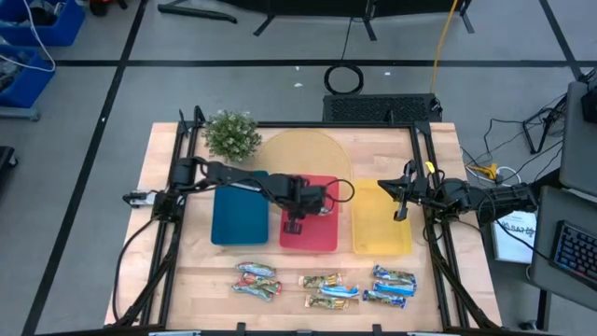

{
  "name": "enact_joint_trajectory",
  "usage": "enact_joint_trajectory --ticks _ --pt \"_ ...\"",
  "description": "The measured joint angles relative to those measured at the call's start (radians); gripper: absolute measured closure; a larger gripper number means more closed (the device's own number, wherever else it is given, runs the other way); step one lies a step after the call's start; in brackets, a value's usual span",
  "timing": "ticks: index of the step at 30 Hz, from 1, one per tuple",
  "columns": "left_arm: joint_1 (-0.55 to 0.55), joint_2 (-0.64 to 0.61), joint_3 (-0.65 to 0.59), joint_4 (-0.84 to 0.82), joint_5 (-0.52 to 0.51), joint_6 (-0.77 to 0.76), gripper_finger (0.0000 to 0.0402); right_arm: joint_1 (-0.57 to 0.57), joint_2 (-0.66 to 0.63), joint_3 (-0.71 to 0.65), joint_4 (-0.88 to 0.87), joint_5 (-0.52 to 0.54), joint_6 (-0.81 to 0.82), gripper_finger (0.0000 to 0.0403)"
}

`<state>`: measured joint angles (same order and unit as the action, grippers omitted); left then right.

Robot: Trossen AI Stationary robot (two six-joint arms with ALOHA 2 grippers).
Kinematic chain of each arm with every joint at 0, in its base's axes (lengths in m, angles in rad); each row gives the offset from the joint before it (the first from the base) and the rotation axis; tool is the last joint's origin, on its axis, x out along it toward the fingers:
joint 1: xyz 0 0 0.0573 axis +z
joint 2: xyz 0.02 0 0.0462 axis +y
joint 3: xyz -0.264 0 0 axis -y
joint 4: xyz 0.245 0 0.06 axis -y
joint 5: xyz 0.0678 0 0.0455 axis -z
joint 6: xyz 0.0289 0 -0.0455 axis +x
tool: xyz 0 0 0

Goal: Pick and place Granola Bars by type
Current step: Put the yellow granola bar into the red bin, then put the blue granola bar into the yellow bin

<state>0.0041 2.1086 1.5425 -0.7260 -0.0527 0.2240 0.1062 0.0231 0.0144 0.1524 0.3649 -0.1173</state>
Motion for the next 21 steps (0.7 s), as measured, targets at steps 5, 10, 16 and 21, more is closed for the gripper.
enact_joint_trajectory --ticks 5,10,16,21 --pt "-0.001 0.000 0.000 -0.013 0.000 0.007 0.0355 0.000 0.000 0.000 -0.002 0.000 0.000 0.0403" --pt "-0.005 -0.016 0.000 -0.019 -0.003 0.010 0.0334 0.000 0.000 0.000 -0.003 0.000 0.000 0.0403" --pt "-0.026 -0.023 0.015 -0.011 -0.005 0.028 0.0250 0.000 0.000 0.000 -0.001 0.000 0.000 0.0403" --pt "-0.051 -0.045 0.098 -0.104 -0.057 0.101 0.0187 0.000 0.000 0.000 0.000 0.000 0.000 0.0403"
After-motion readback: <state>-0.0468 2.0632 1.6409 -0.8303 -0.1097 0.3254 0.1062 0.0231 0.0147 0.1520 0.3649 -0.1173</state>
